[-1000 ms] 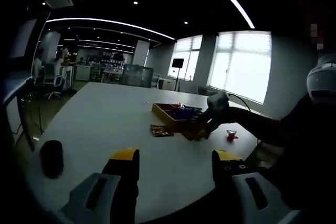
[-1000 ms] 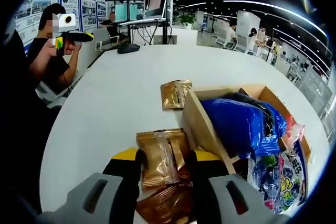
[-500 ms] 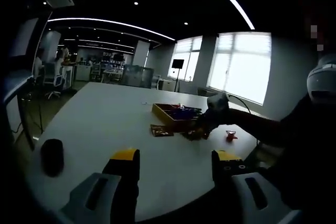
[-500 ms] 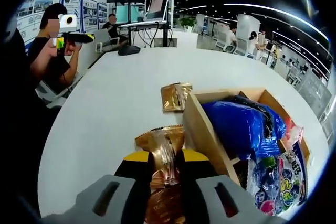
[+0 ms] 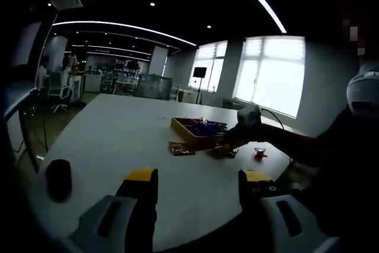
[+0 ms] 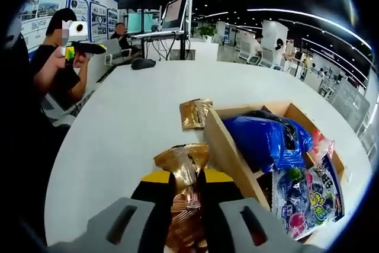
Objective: Pick up the scattered marshmallows, QQ candies, Oreo cookies, and mixed nuts on the table and sort them into separate containers
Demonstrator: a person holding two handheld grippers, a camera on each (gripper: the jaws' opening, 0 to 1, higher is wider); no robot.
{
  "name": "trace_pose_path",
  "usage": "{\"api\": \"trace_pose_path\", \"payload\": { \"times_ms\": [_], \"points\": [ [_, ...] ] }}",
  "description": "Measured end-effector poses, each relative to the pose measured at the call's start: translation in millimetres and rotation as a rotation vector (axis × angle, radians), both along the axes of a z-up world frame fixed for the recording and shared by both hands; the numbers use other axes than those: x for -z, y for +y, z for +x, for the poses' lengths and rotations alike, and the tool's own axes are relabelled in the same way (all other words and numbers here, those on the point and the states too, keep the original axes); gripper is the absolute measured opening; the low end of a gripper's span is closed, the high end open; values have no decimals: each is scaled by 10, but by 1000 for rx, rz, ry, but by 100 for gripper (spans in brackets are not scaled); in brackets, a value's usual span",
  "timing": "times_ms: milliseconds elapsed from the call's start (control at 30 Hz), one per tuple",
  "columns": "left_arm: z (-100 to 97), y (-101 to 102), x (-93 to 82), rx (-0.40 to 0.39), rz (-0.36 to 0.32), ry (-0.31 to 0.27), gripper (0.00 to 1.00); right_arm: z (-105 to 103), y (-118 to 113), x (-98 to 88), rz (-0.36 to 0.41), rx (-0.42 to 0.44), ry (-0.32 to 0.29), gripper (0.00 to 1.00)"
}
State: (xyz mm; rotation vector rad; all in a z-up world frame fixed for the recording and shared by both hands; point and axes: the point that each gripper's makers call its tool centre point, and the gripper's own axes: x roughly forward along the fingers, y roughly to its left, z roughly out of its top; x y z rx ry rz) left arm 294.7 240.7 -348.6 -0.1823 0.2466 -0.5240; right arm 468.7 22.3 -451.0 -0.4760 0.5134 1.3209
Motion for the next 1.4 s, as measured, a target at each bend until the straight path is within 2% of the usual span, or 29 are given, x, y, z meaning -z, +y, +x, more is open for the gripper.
{"api": "trace_pose_path", "payload": {
  "times_ms": [267, 500, 1000, 1167, 1400],
  "points": [
    [9, -14, -3, 2, 5, 2, 59, 31, 41, -209, 60, 3, -12, 14],
    [4, -12, 32, 3, 6, 11, 59, 29, 63, -331, 75, -4, -19, 14],
    [-30, 11, 17, -4, 15, 9, 58, 248, 22, -629, 145, 25, -43, 14],
    [-28, -9, 24, 0, 14, 9, 58, 272, 25, -689, 157, 24, -40, 14],
    [-9, -12, 24, 2, 15, 11, 58, 302, 28, -877, 215, 27, -42, 14]
  ]
}}
